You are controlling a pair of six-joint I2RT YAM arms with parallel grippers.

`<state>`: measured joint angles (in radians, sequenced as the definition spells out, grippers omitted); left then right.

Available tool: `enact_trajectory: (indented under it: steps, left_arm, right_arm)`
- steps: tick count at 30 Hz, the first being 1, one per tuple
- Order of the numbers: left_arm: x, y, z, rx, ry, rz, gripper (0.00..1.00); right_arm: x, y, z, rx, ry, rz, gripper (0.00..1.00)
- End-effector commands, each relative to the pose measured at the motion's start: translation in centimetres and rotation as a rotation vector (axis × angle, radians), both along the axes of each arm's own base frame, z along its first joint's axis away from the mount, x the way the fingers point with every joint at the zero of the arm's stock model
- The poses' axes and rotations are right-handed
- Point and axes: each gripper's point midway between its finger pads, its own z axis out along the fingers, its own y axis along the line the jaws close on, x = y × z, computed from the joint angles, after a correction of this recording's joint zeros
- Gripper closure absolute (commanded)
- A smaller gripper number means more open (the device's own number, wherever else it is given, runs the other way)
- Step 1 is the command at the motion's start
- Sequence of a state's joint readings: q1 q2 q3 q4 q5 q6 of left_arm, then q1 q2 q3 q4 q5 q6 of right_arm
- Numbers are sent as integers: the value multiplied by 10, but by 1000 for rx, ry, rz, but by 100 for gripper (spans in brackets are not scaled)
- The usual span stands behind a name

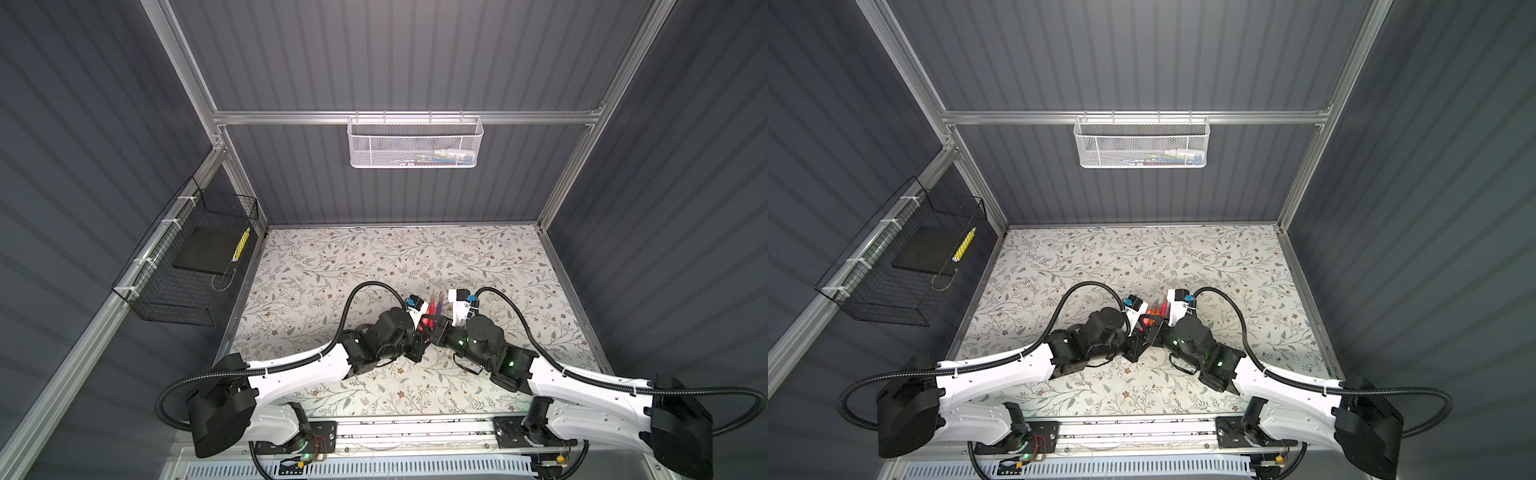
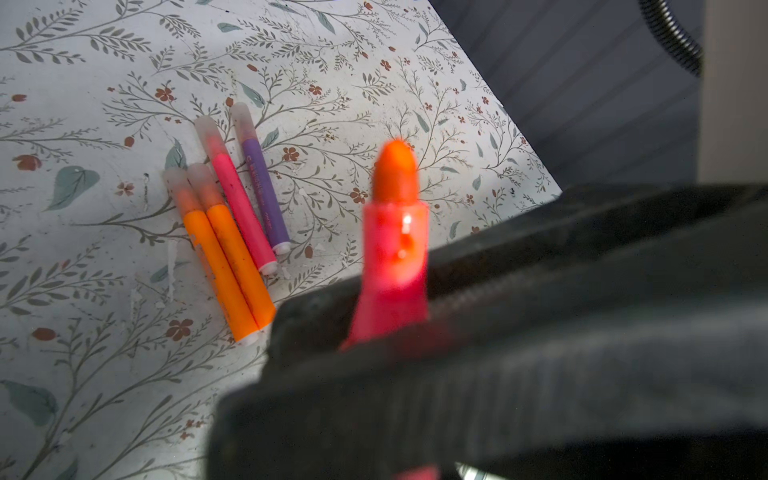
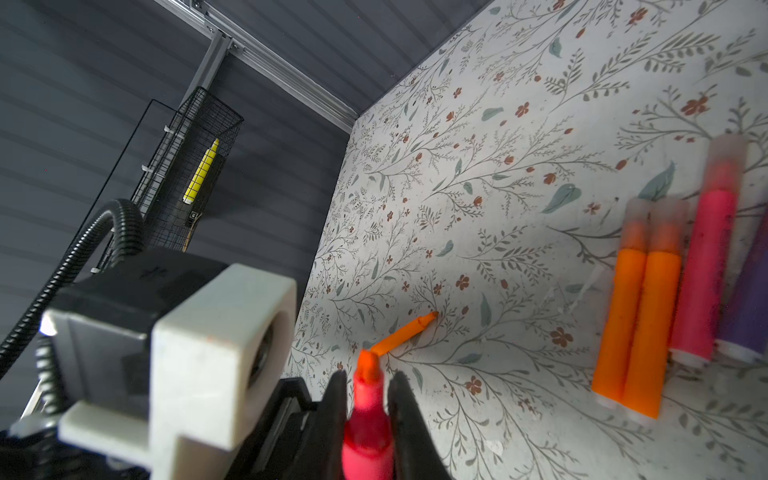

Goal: Insert the pens into the pen caps

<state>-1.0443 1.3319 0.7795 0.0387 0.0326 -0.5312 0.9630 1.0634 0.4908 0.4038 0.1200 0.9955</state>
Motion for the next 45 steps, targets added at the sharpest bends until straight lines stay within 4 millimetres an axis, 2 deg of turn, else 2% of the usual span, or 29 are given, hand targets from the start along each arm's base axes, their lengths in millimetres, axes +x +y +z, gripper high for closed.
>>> enact_trajectory:
  steps: [1, 4, 7, 13, 20, 25, 30, 35, 38, 40, 45]
  left_arm:
    - [11, 2, 18, -40, -43, 52, 100]
    - [9, 3, 15, -36, -40, 43, 100]
    - [1, -4, 12, -44, -31, -13, 100]
    - [-16, -14, 1, -12, -41, -81, 100]
    - [-14, -7, -7, 35, -44, -59, 100]
    - [-17, -11, -5, 25, -42, -87, 100]
    - [-17, -15, -2, 11, -46, -96, 100]
    - [-17, -16, -3, 16, -46, -102, 100]
    - [-16, -16, -2, 17, -48, -100, 100]
    - [-15, -15, 0, 17, -55, -93, 96]
    - [-12, -9, 3, 5, -72, -62, 81]
  right_arm:
    - [-4, 4, 9, 23, -10, 15, 90]
    - [-4, -2, 12, 23, -22, -1, 70]
    - [-3, -11, 19, 18, -43, -33, 60]
    - [1, -21, 32, 13, -77, -71, 58]
    - [4, -49, 21, -9, -49, -165, 51]
    - [-2, -39, 28, 7, -66, -98, 48]
    - [1, -24, 19, -1, -31, -63, 49]
    - [4, -12, 16, -1, -20, -38, 56]
    - [5, -7, 13, -1, -7, -29, 70]
    - [5, -8, 10, -6, 2, -34, 82]
    - [5, -11, 4, -6, 16, -51, 94]
